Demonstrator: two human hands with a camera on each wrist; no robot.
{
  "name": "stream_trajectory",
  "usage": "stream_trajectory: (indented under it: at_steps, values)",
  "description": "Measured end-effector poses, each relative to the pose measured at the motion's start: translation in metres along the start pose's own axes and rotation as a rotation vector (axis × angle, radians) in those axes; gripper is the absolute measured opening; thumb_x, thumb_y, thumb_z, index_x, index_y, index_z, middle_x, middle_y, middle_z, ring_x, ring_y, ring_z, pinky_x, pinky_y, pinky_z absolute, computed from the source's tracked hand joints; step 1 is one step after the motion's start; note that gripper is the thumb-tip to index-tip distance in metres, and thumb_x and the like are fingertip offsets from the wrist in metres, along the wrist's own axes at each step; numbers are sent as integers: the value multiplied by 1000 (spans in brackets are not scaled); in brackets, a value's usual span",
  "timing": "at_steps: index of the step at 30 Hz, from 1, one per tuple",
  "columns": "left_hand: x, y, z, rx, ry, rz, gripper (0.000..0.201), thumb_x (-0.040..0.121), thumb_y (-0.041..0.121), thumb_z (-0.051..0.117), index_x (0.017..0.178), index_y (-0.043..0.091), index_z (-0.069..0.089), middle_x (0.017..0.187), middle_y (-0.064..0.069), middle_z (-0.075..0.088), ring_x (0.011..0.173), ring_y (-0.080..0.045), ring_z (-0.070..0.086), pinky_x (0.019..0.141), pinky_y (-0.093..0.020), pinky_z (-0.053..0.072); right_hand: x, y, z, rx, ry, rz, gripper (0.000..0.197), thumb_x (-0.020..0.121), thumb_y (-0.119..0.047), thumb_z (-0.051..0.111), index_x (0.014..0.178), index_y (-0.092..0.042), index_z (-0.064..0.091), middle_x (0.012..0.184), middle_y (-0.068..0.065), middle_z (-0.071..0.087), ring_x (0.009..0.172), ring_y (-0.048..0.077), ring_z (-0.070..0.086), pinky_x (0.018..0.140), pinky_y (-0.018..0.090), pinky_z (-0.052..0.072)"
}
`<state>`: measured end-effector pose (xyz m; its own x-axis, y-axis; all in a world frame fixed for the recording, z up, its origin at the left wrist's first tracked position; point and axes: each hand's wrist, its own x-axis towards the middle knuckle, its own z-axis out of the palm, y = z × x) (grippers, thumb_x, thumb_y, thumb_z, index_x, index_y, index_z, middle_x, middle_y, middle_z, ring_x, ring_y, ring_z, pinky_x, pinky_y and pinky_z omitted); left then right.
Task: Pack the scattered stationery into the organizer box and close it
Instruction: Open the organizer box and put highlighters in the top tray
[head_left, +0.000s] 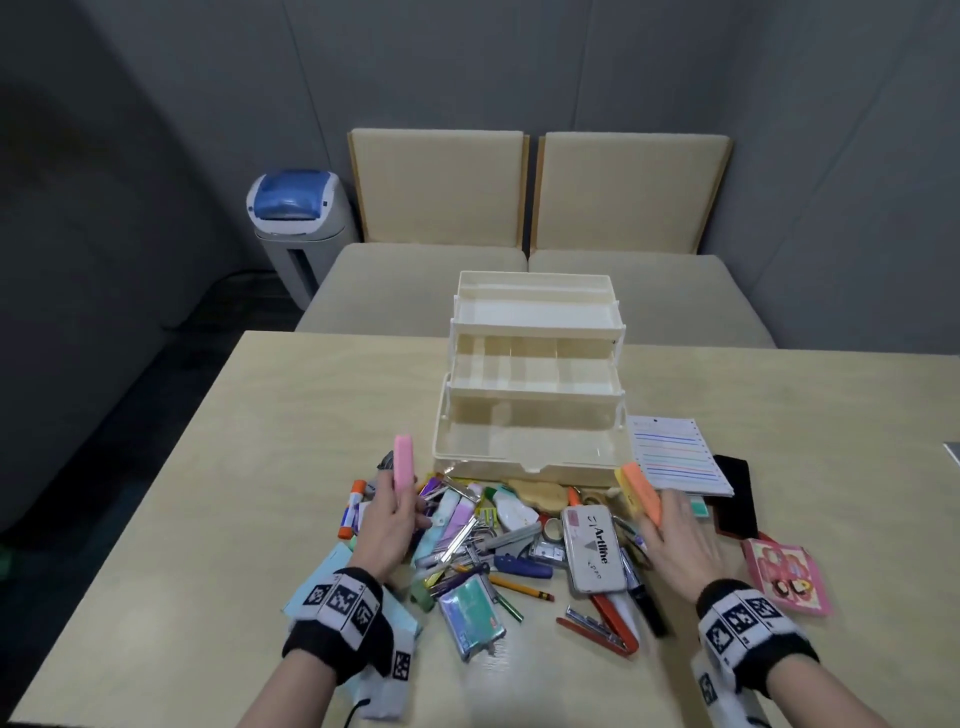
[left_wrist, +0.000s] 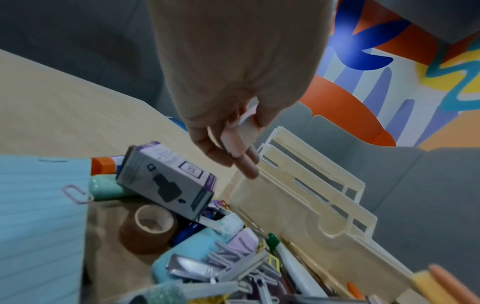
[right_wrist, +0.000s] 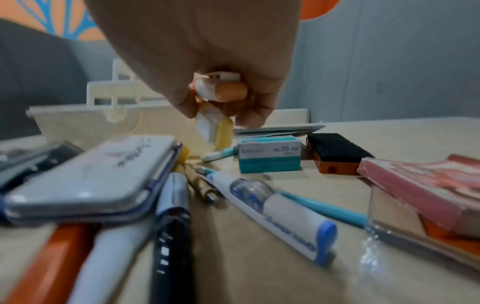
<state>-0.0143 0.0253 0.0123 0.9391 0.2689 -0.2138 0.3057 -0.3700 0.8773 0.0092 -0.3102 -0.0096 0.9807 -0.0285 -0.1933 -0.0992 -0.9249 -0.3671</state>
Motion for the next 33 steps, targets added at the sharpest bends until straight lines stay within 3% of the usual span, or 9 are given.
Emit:
stream_trajectory:
  at_steps: [3,8,12,15,18,21,26,29,33]
  values:
    - [2,-6,16,263,-66,-14,20,98,23,44,113,11,38,87,-3,57,61,-11,56,46,-15,45,-5,-8,0,288,-60,56,17,98,-33,44,107,-19,38,89,0,58,68,18,61,59,34,51]
    - [19,-11,40,634,-93,33,32,92,33,55,114,9,55,102,-6,61,90,-23,60,78,-35,52,-15,-30,7,635,-203,86,41,98,-31,46,137,-24,35,117,6,53,98,20,54,85,38,47]
    - [29,-9,53,684,-86,2,29,91,32,58,110,10,54,106,-6,60,95,-22,60,81,-33,51,-22,-42,8,766,-312,89,44,100,-24,43,142,-25,30,118,3,51,93,11,51,70,21,44]
    - [35,-11,59,718,-110,-22,31,89,34,61,110,12,56,106,-4,62,96,-21,61,79,-31,50,-24,-51,0,922,-326,127,30,100,-13,42,128,-24,34,95,0,55,72,8,56,49,11,46]
    - [35,-12,64,762,-140,-40,32,88,34,63,109,11,56,103,-4,63,95,-22,63,80,-32,53,-21,-55,0,965,-318,169,30,100,-11,43,126,-20,35,92,7,61,65,17,62,53,21,55]
    - [36,-15,67,772,-161,-68,30,86,30,65,109,11,58,101,-5,66,92,-22,65,81,-34,55,-18,-54,5,965,-332,193,43,99,-16,47,138,-26,32,105,18,63,74,25,68,63,39,59]
    - [41,-15,63,674,-153,-75,39,83,27,68,115,11,53,111,-7,59,98,-23,62,83,-34,54,-17,-62,4,977,-344,201,43,98,-10,47,139,-12,35,93,12,62,69,21,64,53,30,57]
    - [39,-17,59,613,-145,-45,35,84,29,65,111,12,49,109,-7,59,95,-23,62,82,-34,54,-17,-67,2,1041,-367,238,41,97,-8,46,136,-14,35,94,18,60,71,25,63,56,34,56]
    - [30,-19,45,523,-43,-39,36,87,37,63,108,14,44,96,-2,64,79,-19,64,68,-30,56,-16,-69,2,1093,-382,266,40,97,-6,45,133,-19,36,91,19,61,70,29,60,60,40,52]
